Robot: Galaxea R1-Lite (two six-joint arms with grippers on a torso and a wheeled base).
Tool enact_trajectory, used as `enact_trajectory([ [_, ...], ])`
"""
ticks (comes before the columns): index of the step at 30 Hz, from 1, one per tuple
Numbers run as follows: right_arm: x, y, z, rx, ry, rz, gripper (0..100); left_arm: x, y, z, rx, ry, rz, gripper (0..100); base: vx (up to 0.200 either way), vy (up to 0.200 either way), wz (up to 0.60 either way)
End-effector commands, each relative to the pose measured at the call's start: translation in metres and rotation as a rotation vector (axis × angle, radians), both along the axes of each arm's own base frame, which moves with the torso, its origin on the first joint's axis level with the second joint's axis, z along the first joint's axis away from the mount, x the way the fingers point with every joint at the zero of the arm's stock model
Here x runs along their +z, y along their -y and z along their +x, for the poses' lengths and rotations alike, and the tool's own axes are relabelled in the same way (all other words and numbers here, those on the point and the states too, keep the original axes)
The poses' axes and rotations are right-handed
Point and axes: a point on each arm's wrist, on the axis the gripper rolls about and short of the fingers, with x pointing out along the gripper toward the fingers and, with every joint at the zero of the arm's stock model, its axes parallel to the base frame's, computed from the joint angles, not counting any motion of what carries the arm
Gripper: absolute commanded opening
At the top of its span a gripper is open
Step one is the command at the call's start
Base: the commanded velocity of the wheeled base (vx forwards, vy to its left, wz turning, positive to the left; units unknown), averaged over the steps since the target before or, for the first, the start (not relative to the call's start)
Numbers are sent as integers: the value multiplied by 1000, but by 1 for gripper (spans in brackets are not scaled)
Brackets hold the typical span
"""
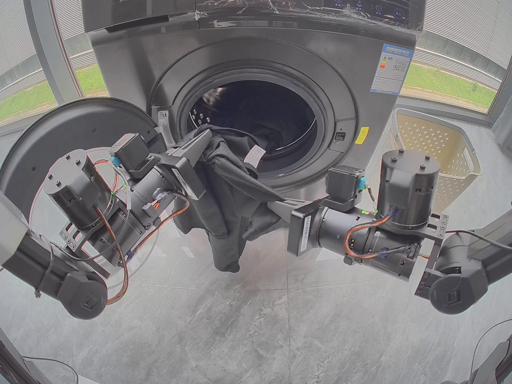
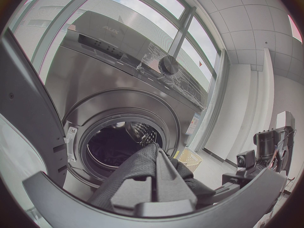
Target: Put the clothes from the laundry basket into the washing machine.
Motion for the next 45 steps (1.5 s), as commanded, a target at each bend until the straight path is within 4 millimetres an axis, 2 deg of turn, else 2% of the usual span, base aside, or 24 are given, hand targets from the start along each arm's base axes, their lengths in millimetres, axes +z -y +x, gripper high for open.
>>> enact_trajectory([
  [1, 14, 11, -2, -19, 30, 32, 0, -1, 0, -1, -2, -3, 2, 0, 0, 0, 0],
  [6, 20, 15, 2, -37, 53, 41, 0, -1, -1, -2, -5, -2, 2, 0, 0, 0, 0],
  [8, 28, 17, 1, -40, 74, 61, 0, -3, 0, -5, -17, -10, 9, 0, 0, 0, 0],
  [9, 29, 17, 0, -40, 75, 62, 0, -3, 0, -5, -17, -10, 9, 100, 0, 0, 0],
  [13, 57, 20, -1, -42, 142, 137, 0, -13, 0, -8, -23, -49, 29, 100, 0, 0, 0],
  [18, 77, 18, 1, -42, 198, 200, 0, -32, -3, -14, -31, -121, 63, 100, 0, 0, 0],
  [23, 79, 16, 0, -34, 209, 211, 0, -46, -6, -17, -29, -174, 89, 100, 0, 0, 0],
  [27, 81, 16, -3, -26, 213, 216, 0, -65, -6, -17, -27, -237, 122, 100, 0, 0, 0],
  [33, 86, 19, -9, -19, 222, 226, 0, -96, -6, -1, 0, -290, 155, 100, 0, 0, 0],
  [45, 89, 24, -19, -7, 226, 233, 0, -136, -6, 23, 23, -385, 209, 100, 0, 0, 0],
])
